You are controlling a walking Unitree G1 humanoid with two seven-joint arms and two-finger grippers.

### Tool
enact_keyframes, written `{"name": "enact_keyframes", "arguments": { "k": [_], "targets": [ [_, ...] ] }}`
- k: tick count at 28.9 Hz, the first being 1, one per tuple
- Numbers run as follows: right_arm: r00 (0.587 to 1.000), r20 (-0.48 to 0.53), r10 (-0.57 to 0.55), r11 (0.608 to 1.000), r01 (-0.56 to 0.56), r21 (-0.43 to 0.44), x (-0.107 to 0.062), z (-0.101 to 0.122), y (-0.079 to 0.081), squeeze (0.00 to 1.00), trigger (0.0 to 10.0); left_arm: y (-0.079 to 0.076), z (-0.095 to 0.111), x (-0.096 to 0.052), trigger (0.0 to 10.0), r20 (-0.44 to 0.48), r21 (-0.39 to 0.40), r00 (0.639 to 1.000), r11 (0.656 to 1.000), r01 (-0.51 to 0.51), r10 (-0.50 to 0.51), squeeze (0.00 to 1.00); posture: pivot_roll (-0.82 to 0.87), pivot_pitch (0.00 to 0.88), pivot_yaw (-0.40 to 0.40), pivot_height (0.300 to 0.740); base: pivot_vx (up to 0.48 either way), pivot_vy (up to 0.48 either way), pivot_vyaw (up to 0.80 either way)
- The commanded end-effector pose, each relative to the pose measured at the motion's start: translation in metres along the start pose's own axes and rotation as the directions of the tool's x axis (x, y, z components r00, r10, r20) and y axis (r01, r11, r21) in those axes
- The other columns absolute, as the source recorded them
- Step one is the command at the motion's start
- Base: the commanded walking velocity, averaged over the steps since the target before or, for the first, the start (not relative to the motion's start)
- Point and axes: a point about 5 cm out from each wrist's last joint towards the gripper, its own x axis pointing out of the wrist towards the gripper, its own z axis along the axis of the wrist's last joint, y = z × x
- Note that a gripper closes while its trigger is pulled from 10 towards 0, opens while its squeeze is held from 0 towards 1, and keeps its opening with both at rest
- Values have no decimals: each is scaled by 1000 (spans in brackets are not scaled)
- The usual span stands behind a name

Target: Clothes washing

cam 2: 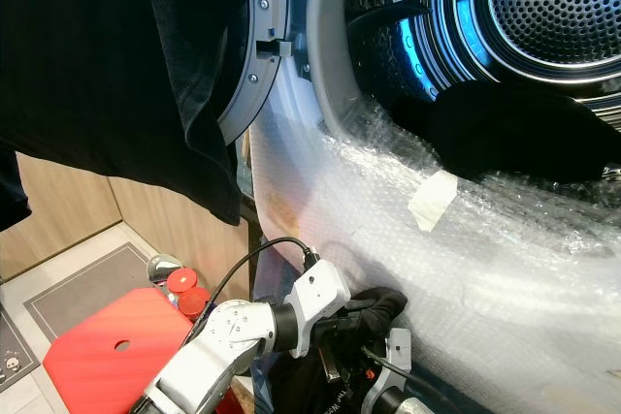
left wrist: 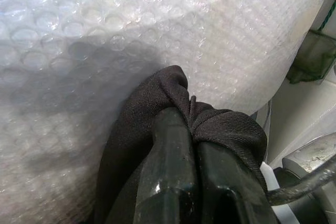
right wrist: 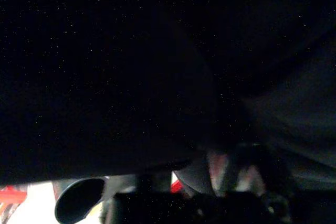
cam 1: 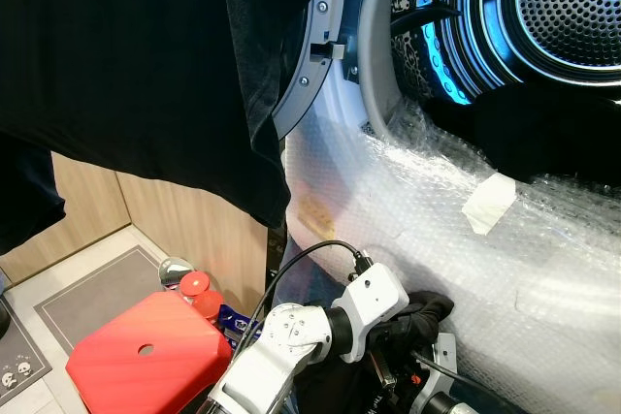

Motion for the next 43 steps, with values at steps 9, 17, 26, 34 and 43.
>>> {"name": "enact_keyframes", "arguments": {
  "k": [9, 17, 26, 34, 43],
  "targets": [
    [994, 35, 104, 993, -102, -64, 1, 5, 12, 0, 0, -5, 11, 0, 0, 25, 12, 998, 999, 50, -50, 0, 72, 0, -80, 740, 0, 0, 0],
    [982, 61, 181, 982, -177, -65, -5, 9, 19, 0, 0, -8, 11, -1, 0, 15, 3, 998, 998, 66, -66, 0, 74, 0, -80, 740, 0, 0, 0],
    [987, 60, 150, 986, -145, -80, -8, 8, 12, 0, 0, -14, 11, -11, 3490, 11, -31, 996, 996, 84, -84, 0, 79, 0, -75, 740, 0, 0, 0],
    [989, 72, 126, 989, -120, -89, -5, 11, 7, 0, 0, -27, 12, -38, 10000, -17, -89, 992, 988, 125, -127, 1000, 89, 0, -59, 740, 0, 0, 0],
    [992, 71, 107, 988, -99, -118, -7, 11, -1, 0, 0, -26, -8, -91, 10000, -282, -100, 958, 995, 23, -51, 1000, 103, 0, -50, 740, 0, 0, 0]
  ]
}}
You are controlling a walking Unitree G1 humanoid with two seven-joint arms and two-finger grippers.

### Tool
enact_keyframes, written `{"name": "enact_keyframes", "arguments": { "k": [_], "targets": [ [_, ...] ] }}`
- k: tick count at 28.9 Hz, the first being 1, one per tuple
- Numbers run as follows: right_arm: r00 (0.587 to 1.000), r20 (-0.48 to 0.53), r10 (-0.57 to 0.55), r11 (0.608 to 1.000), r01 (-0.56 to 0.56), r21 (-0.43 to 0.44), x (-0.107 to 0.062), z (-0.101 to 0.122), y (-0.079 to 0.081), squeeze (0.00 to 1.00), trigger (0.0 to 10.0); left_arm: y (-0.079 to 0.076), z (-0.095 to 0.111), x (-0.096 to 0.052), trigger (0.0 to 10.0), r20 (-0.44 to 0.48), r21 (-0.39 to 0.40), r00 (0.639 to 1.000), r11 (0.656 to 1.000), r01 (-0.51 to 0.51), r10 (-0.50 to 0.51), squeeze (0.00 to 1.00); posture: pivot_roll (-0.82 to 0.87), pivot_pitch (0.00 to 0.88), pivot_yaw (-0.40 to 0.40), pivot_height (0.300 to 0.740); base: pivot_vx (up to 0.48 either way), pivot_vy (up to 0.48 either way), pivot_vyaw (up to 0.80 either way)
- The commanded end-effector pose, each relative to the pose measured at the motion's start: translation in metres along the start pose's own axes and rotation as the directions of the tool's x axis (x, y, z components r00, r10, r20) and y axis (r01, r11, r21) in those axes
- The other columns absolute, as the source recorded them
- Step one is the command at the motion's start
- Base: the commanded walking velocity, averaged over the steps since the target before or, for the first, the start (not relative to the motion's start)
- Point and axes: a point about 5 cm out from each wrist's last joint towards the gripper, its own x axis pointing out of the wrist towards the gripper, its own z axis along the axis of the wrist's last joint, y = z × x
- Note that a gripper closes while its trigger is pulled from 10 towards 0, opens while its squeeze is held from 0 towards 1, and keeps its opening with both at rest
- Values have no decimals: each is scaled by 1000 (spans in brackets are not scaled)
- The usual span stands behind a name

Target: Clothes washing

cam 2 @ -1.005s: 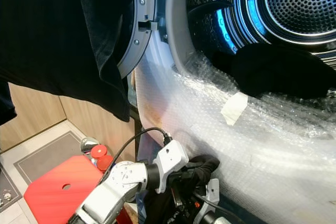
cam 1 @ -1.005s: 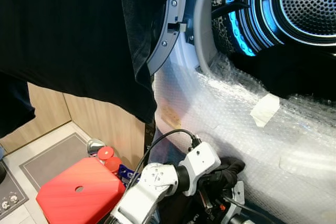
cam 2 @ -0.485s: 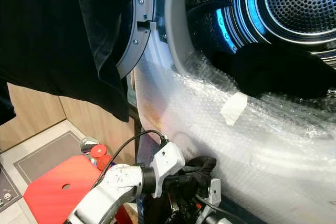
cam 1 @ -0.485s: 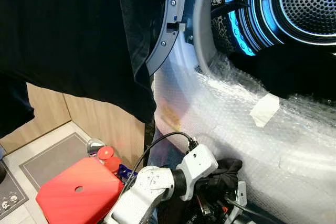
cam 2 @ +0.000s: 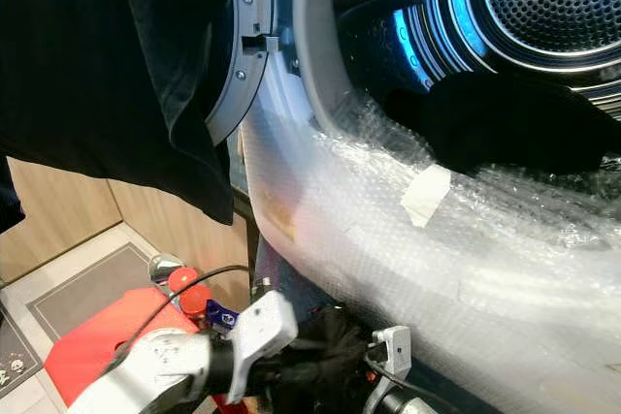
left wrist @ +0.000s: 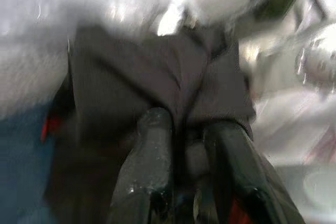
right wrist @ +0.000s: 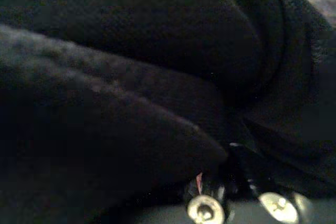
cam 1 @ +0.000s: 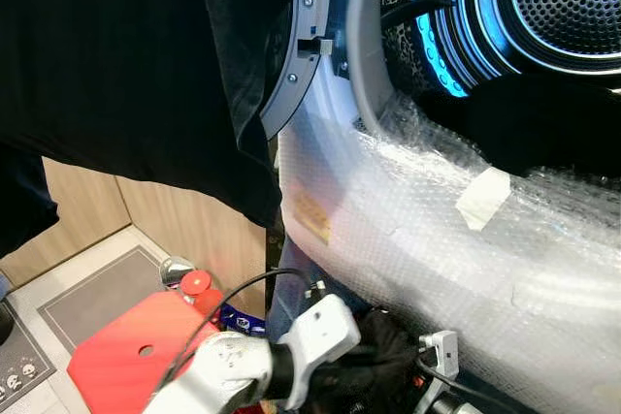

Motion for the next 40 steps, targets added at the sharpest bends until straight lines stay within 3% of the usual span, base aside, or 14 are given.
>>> {"name": "enact_keyframes", "arguments": {
  "k": [1, 8, 11, 13, 15, 17, 18, 21, 22, 23, 24, 33, 36, 40],
  "targets": [
    [1000, 19, -8, 999, 8, -31, -3, 7, -5, 0, 0, -1, -12, -11, 10000, -93, -14, 995, 1000, -28, 26, 1000, 103, 0, -50, 740, 0, 0, 0],
    [1000, 30, 4, 999, -3, -38, -6, 11, -7, 0, 0, 25, -37, -29, 10000, -152, -54, 943, 950, -307, 296, 1000, 107, 4, -51, 740, 0, 0, 0],
    [1000, 27, 0, 999, 1, -40, -8, 11, -9, 0, 0, 37, -42, -34, 10000, -140, -59, 891, 894, -444, 433, 1000, 108, 2, -51, 740, 0, 0, 0],
    [1000, 23, 16, 999, -15, -44, -11, 10, -8, 0, 0, 53, -51, -43, 10000, -65, -73, 776, 773, -631, 627, 1000, 105, 2, -51, 740, 0, 0, 0],
    [1000, 22, 22, 999, -21, -45, -11, 10, -7, 0, 0, 54, -54, -44, 10000, -61, -60, 755, 753, -656, 653, 1000, 107, 0, -55, 740, 0, 0, 0],
    [999, 17, 40, 998, -39, -54, -13, 11, -4, 0, 0, 61, -66, -50, 10000, -53, -121, 668, 660, -742, 742, 1000, 107, 0, -55, 740, 0, 0, 0],
    [999, 17, 40, 998, -39, -54, -13, 11, -4, 0, 0, 61, -66, -50, 10000, -53, -121, 668, 660, -742, 742, 1000, 107, 0, -55, 740, 0, 0, 0],
    [995, -5, 103, 991, -103, -87, -17, 13, 4, 0, 0, 72, -86, -63, 10000, -88, -151, 508, 493, -857, 857, 1000, 99, 0, -57, 740, 0, 0, 0],
    [991, -9, 133, 986, -133, -97, -20, 14, 9, 0, 0, 74, -93, -67, 10000, -104, -160, 466, 448, -880, 879, 0, 99, 0, -57, 740, 0, 0, 0],
    [980, -15, 200, 972, -200, -121, -25, 19, 20, 0, 0, 77, -102, -76, 10000, -125, -166, 387, 365, -916, 913, 0, 99, 0, -57, 740, 0, 0, 0],
    [975, -17, 220, 967, -221, -130, -27, 21, 23, 0, 0, 78, -104, -79, 10000, -126, -166, 365, 343, -925, 922, 0, 88, 0, -60, 740, 0, 0, 0],
    [842, 74, 534, 810, -485, -331, -50, 93, 89, 0, 0, 84, -126, -89, 10000, -132, -178, 264, 239, -955, 955, 0, 71, 0, -56, 740, 0, 0, 0],
    [726, 182, 663, 712, -536, -454, -58, 145, 122, 0, 0, 84, -133, -89, 10000, -138, -177, 254, 229, -957, 957, 0, 71, 0, -56, 740, 0, 0, 0],
    [620, 310, 721, 672, -514, -534, -65, 191, 136, 0, 0, 82, -140, -87, 10000, -158, -178, 246, 217, -960, 956, 0, 67, 0, -66, 740, 0, 0, 0]
  ]
}}
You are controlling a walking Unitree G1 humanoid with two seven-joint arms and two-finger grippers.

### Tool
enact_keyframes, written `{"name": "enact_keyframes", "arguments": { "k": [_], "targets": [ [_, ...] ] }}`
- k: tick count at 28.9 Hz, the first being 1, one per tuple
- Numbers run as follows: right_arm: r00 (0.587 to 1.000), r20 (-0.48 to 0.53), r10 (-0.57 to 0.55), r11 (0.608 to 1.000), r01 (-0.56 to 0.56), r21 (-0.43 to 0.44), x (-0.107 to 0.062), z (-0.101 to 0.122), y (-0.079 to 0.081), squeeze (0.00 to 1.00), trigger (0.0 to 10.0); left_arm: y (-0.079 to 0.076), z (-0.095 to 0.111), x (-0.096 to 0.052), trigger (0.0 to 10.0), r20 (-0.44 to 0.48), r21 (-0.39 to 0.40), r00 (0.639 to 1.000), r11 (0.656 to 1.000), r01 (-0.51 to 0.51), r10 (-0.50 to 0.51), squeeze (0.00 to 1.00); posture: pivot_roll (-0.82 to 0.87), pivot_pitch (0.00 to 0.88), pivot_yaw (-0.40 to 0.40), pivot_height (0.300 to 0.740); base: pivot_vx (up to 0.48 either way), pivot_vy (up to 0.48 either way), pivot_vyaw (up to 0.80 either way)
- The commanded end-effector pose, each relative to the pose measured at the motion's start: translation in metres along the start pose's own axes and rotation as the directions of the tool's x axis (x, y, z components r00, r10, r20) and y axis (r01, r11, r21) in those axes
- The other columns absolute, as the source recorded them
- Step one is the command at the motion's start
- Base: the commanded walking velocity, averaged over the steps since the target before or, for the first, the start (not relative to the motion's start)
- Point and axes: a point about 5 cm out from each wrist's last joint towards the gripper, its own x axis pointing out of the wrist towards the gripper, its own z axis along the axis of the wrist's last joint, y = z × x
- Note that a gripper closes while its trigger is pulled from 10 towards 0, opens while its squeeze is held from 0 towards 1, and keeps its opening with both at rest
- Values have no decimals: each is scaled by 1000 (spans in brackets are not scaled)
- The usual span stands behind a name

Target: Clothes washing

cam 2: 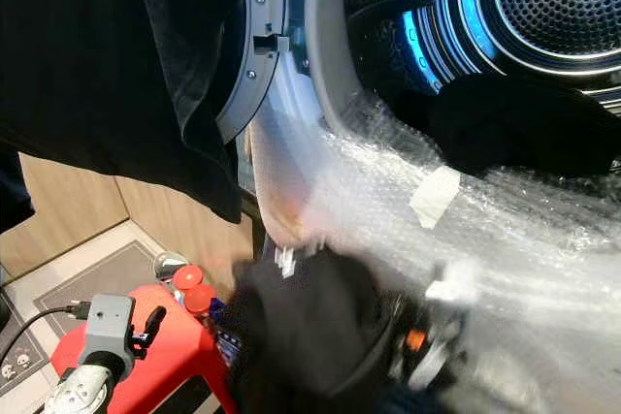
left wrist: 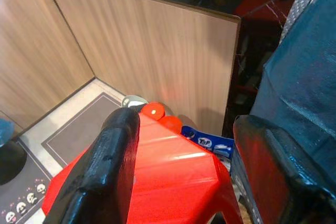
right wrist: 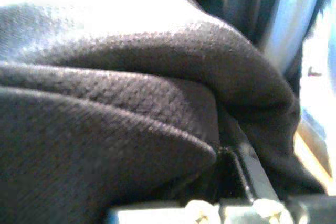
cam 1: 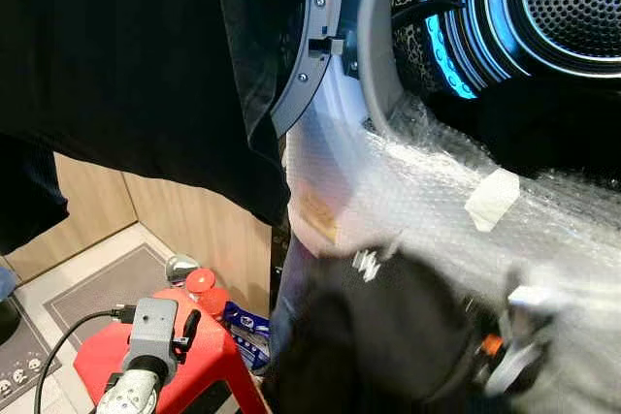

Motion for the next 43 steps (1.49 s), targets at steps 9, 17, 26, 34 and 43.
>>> {"name": "enact_keyframes", "arguments": {
  "k": [9, 17, 26, 34, 43],
  "targets": [
    [967, 251, 30, 994, -1, -112, 21, 79, -13, 0, 0, -5, -11, -1, 10000, -10, -18, 1000, 1000, -15, 15, 0, 82, 0, -77, 740, 0, 0, 0],
    [877, 473, -88, 956, 208, -209, 44, 156, -63, 0, 0, -9, -16, -1, 10000, -19, -41, 1000, 999, -23, 23, 0, 97, 0, -87, 740, 0, 0, 0],
    [754, 599, -270, 885, 440, -154, 97, 210, -114, 0, 0, -8, -19, 1, 10000, -37, -30, 999, 999, -9, 8, 0, 89, 0, -67, 740, 0, 0, 0],
    [80, 425, -901, 128, 988, 86, 46, 214, -177, 0, 0, -11, -21, 2, 10000, -51, -25, 999, 1000, -5, 3, 0, 100, 0, -74, 740, 0, 0, 0],
    [-287, 563, -775, -258, 957, 133, 14, 256, -158, 0, 0, 0, -19, 1, 10000, -36, -32, 997, 997, -67, 66, 0, 128, 0, -81, 740, 0, 0, 0]
  ]
}}
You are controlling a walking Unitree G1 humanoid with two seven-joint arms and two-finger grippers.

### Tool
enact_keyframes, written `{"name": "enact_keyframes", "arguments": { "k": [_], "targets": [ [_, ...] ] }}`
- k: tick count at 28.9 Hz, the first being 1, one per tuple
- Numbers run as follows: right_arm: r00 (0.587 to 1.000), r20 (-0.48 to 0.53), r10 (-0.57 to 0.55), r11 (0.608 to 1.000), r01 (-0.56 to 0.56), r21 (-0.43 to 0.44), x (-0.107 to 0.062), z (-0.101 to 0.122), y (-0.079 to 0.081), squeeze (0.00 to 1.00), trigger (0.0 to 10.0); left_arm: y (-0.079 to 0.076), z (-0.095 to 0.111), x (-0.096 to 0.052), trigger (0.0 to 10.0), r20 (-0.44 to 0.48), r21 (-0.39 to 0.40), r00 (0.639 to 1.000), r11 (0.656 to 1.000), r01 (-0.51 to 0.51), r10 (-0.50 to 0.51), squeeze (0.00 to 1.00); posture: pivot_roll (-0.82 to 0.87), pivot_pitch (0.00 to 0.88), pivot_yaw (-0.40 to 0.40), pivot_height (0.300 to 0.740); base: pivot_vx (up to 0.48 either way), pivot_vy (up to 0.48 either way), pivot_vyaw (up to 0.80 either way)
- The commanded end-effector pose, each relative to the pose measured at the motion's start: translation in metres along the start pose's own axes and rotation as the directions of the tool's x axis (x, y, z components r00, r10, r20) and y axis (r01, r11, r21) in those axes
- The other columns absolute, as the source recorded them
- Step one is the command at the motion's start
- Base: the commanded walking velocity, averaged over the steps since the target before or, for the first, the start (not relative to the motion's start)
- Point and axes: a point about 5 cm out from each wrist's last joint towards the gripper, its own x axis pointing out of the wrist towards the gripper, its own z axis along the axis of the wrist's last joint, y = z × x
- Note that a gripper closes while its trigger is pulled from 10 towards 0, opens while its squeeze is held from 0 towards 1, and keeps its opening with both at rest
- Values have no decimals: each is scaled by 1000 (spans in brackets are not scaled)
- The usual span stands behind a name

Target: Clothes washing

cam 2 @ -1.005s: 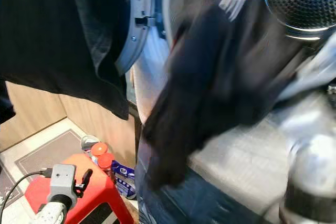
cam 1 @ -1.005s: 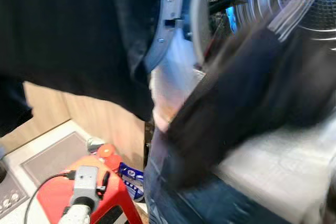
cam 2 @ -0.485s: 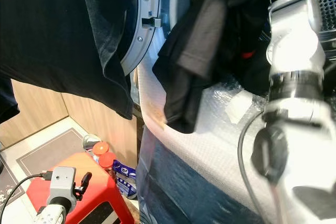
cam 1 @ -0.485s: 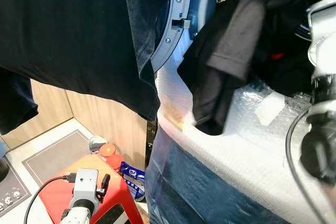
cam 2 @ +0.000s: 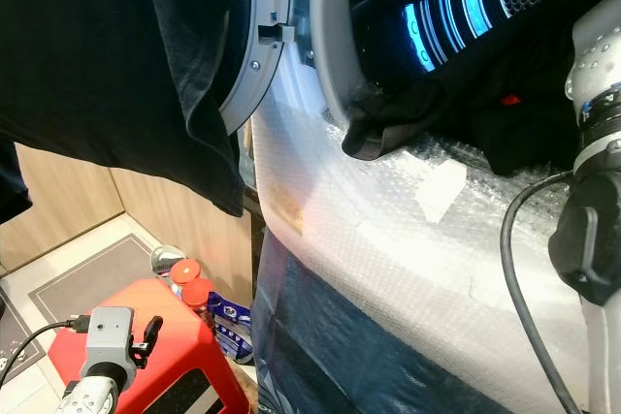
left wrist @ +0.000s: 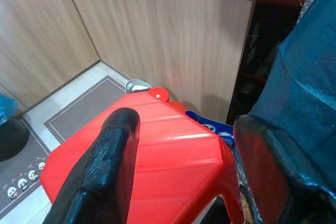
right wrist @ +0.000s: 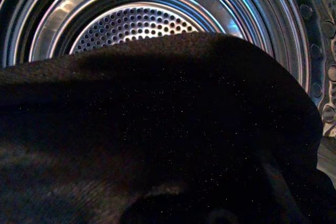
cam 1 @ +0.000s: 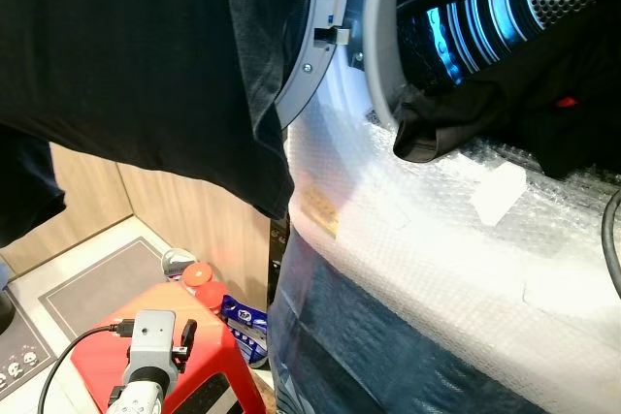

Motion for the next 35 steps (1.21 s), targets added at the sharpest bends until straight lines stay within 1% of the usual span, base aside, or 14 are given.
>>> {"name": "enact_keyframes", "arguments": {
  "k": [1, 3, 4, 6, 7, 8, 10, 11, 12, 13, 17, 23, 29, 35],
  "targets": [
    [999, 30, -17, 1000, 17, 16, 1, 11, 0, 0, 0, 1, -1, -1, 10000, -7, -3, 1000, 1000, -6, 6, 0, 128, 0, -81, 740, 0, 0, 0],
    [999, 54, -4, 1000, 3, 17, 1, 17, 2, 0, 0, 2, -1, -1, 10000, -7, 0, 1000, 1000, -8, 8, 0, 129, 0, -81, 740, 0, 0, 0],
    [979, -42, 201, 965, -205, -163, -12, -21, 26, 0, 10000, 2, 1, 0, 10000, -1, 9, 1000, 1000, -2, 2, 0, 125, 0, -76, 740, 0, 0, 0],
    [869, -290, 402, 826, -480, -295, -41, -88, 47, 0, 10000, 2, 4, 1, 10000, 15, 18, 1000, 1000, 3, -3, 0, 131, 0, -77, 740, 0, 0, 0],
    [869, -290, 402, 826, -480, -295, -41, -88, 47, 0, 10000, 2, 4, 1, 10000, 15, 18, 1000, 1000, 3, -3, 0, 131, 0, -77, 740, 0, 0, 0],
    [831, -361, 423, 788, -534, -305, -50, -108, 49, 0, 10000, 2, 6, 1, 10000, 28, 10, 1000, 1000, -3, 3, 0, 132, 0, -77, 740, 0, 0, 0],
    [825, -382, 417, 791, -536, -296, -53, -114, 48, 0, 10000, 2, 9, 1, 10000, 44, 2, 999, 1000, -11, 11, 0, 132, 0, -77, 740, 0, 0, 0],
    [817, -397, 417, 784, -545, -297, -56, -120, 48, 612, 10000, 3, 13, 1, 10000, 66, -7, 998, 1000, -19, 19, 0, 126, 0, -80, 740, 0, 0, 0],
    [817, -397, 417, 784, -545, -297, -56, -120, 48, 612, 10000, 3, 13, 1, 10000, 66, -7, 998, 1000, -19, 19, 0, 126, 0, -80, 740, 0, 0, 0],
    [808, -412, 422, 780, -555, -288, -58, -124, 48, 1000, 10000, 3, 18, 1, 10000, 88, -8, 996, 1000, -22, 23, 0, 125, 0, -84, 740, 0, 0, 0],
    [822, -391, 414, 796, -536, -283, -56, -119, 50, 1000, 10000, 1, 30, 5, 10000, 132, -16, 991, 999, -28, 30, 0, 128, 0, -96, 740, 0, 0, 0],
    [846, -308, 435, 804, -519, -289, -48, -95, 54, 1000, 10000, -2, 30, 4, 10000, 133, -17, 991, 1000, -21, 23, 0, 123, 0, -103, 740, 0, 0, 0],
    [822, -296, 486, 783, -560, -272, -49, -89, 61, 1000, 10000, -4, 27, 2, 10000, 124, -10, 992, 1000, -9, 10, 0, 109, 0, -102, 740, 0, 0, 0],
    [847, -286, 447, 828, -513, -225, -49, -96, 54, 1000, 10000, -8, 29, 1, 10000, 126, -3, 992, 1000, 0, 0, 0, 103, 0, -101, 740, 0, 0, 0]
  ]
}}
